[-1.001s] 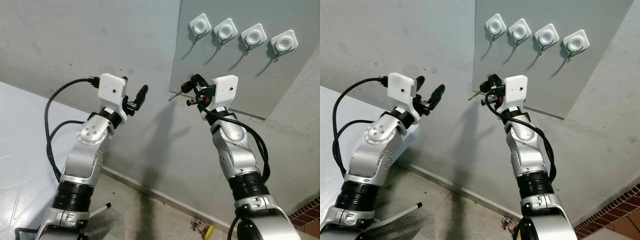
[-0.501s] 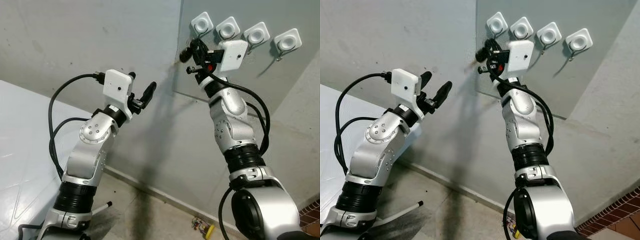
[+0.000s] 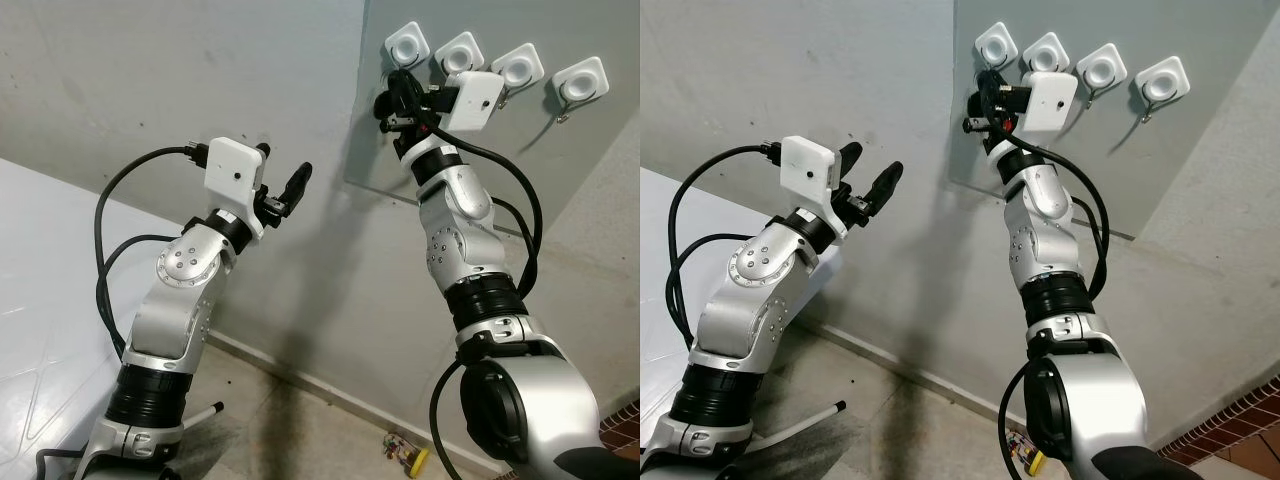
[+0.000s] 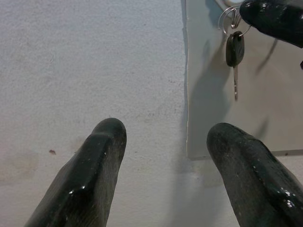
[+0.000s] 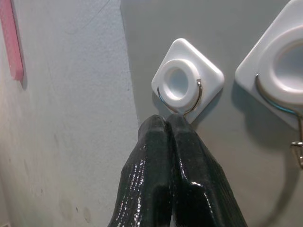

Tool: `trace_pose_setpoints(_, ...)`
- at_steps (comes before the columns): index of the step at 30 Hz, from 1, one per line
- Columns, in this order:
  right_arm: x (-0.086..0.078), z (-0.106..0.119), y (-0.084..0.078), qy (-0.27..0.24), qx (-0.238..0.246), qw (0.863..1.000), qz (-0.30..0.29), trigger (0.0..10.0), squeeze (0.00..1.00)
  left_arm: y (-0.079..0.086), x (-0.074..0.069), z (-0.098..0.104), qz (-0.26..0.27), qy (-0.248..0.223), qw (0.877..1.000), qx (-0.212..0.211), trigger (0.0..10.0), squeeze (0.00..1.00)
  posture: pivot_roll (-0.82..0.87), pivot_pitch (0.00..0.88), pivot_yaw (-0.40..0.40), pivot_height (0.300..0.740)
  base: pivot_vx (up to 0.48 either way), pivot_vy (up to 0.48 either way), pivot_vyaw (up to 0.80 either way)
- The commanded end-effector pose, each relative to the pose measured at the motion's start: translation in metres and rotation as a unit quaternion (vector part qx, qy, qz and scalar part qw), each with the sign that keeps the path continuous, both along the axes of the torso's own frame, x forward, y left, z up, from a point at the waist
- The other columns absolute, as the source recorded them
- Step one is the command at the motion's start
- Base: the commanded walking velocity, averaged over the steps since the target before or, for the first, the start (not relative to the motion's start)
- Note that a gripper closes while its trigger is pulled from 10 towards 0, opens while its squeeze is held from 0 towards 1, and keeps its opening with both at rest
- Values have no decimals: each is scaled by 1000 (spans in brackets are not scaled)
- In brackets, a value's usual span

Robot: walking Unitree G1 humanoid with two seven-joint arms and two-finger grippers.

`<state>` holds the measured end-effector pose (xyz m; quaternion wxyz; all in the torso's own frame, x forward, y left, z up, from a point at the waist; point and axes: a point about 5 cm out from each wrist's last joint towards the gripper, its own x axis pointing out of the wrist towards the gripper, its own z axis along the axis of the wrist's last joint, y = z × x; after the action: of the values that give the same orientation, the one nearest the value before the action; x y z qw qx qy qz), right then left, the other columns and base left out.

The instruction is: Hang keys on a hook

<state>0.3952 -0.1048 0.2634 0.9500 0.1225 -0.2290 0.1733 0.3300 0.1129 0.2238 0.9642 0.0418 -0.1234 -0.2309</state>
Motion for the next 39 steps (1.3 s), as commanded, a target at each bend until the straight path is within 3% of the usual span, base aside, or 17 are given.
trace_pose_setpoints(1, 2, 8, -1, -6, 15, 1000, -3, 10000, 0, 1, -2, 3, 2, -5, 1000, -1, 10000, 0, -56, 0, -40, 724, 0, 0, 0)
trace_pose_setpoints(9, 4, 6, -5, 3, 40, 999, -1, 10000, 0, 1, -1, 4, 3, -5, 1000, 0, 10000, 0, -56, 0, -39, 724, 0, 0, 0)
trace_pose_setpoints(12, 5, -4, -10, 31, 87, 996, 5, 10000, 0, 1, -1, 4, 3, -2, 1000, 0, 10000, 0, -53, 0, -37, 724, 0, 0, 0)
trace_pose_setpoints(18, 5, -15, -10, 56, 94, 994, 7, 10000, 0, 2, -1, 5, 6, -5, 1000, 0, 10000, 0, -53, 0, -37, 724, 0, 0, 0)
trace_pose_setpoints(19, 4, -18, -9, 56, 95, 994, 14, 10000, 365, 2, -1, 4, 9, -6, 1000, 1, 10000, 0, -46, 0, -40, 724, 0, 0, 0)
trace_pose_setpoints(20, 2, -21, -8, 56, 101, 993, 24, 10000, 1000, 3, -1, 4, 13, -7, 1000, 3, 10000, 0, -46, 0, -40, 724, 0, 0, 0)
trace_pose_setpoints(31, -6, -42, -9, 68, 91, 993, 23, 10000, 1000, 8, -3, -2, 51, -16, 998, 18, 10000, 0, -41, 0, -43, 724, 0, 0, 0)
trace_pose_setpoints(37, -18, -64, -12, 78, 58, 995, 16, 10000, 1000, 17, -5, -17, 94, 8, 996, -4, 10000, 0, -46, 0, -41, 724, 0, 0, 0)
trace_pose_setpoints(38, -21, -69, -13, 84, 56, 995, 13, 10000, 1000, 16, -8, -26, 58, 49, 996, -41, 10000, 0, -49, 0, -41, 724, 0, 0, 0)
trace_pose_setpoints(39, -22, -70, -13, 86, 55, 995, 12, 10000, 1000, 15, -9, -28, 48, 60, 996, -52, 10000, 0, -49, 0, -41, 724, 0, 0, 0)
